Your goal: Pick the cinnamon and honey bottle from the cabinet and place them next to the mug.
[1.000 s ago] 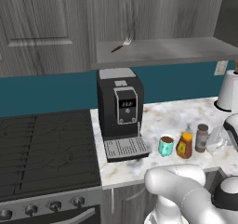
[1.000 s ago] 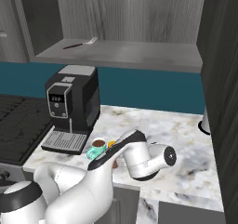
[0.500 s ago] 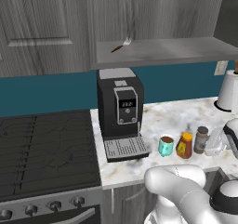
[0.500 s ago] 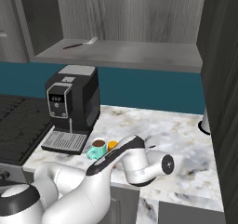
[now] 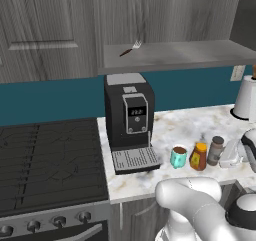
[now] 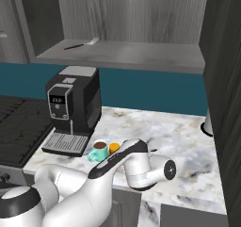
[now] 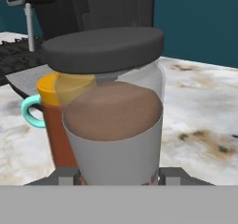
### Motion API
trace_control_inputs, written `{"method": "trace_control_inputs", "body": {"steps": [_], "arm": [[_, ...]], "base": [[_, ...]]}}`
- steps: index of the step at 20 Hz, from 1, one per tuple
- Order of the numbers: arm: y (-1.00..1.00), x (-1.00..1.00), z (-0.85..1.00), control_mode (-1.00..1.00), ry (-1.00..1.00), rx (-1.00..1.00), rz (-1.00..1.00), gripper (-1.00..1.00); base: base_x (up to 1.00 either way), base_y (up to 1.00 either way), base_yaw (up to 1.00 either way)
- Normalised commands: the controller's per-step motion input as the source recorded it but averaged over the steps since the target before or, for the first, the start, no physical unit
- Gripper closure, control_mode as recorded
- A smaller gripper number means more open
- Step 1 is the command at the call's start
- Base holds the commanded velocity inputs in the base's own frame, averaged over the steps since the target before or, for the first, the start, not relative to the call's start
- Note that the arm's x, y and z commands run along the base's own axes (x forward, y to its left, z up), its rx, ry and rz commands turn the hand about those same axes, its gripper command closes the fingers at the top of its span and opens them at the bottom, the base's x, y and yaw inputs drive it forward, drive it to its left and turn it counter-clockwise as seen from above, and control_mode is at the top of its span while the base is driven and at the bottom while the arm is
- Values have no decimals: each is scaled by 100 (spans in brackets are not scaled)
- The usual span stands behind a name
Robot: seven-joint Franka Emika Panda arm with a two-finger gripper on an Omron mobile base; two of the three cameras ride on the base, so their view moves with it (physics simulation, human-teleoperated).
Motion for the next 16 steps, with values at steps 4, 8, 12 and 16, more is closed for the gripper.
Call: {"method": "trace_control_inputs", "body": {"steps": [4,8,12,16], "arm": [[-3,0,0,-100,0,1,0,100],[-4,0,-6,-100,0,0,0,100],[0,0,-16,-100,0,0,0,100],[0,0,-16,-100,0,0,0,100]], "base": [[0,0,0],[0,0,0],[0,0,0],[0,0,0]]}}
